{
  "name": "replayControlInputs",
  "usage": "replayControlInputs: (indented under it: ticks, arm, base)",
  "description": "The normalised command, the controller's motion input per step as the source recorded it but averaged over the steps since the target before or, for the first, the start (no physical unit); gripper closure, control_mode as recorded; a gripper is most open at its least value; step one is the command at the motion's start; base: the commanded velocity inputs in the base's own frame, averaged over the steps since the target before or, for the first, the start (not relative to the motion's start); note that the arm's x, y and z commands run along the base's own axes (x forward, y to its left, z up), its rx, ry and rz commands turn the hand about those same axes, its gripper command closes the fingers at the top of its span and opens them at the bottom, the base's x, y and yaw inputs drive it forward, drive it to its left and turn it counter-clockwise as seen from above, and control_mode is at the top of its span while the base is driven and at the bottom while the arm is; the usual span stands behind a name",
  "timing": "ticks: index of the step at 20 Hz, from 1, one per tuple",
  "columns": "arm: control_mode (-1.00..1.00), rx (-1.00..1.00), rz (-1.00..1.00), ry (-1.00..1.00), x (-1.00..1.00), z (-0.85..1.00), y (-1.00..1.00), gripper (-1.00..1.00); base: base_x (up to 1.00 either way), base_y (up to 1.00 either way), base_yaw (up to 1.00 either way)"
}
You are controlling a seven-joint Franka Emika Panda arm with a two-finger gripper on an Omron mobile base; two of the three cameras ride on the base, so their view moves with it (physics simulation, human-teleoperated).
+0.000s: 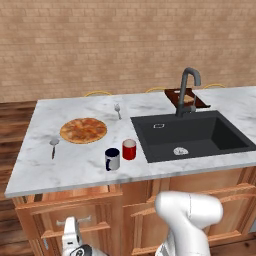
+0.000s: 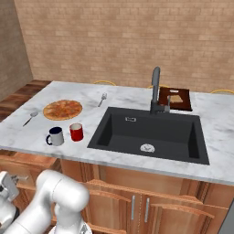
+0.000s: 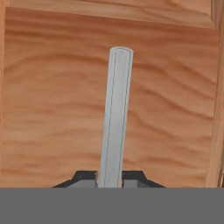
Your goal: Take the pizza cutter from the drawer on the left and place it on the dining counter for cutting.
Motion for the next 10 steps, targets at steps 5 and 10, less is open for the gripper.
replayControlInputs:
  ticks: [5,10]
  arm:
    - [-1.00,0.00,0.00,-0.02,-0.72,-0.07,0.00,1.00]
    - [-1.00,0.00,0.00,-0.02,-0.70,-0.08,0.00,1.00]
  base:
    - [0.00,0.00,0.00]
    - [0.00,0.00,0.00]
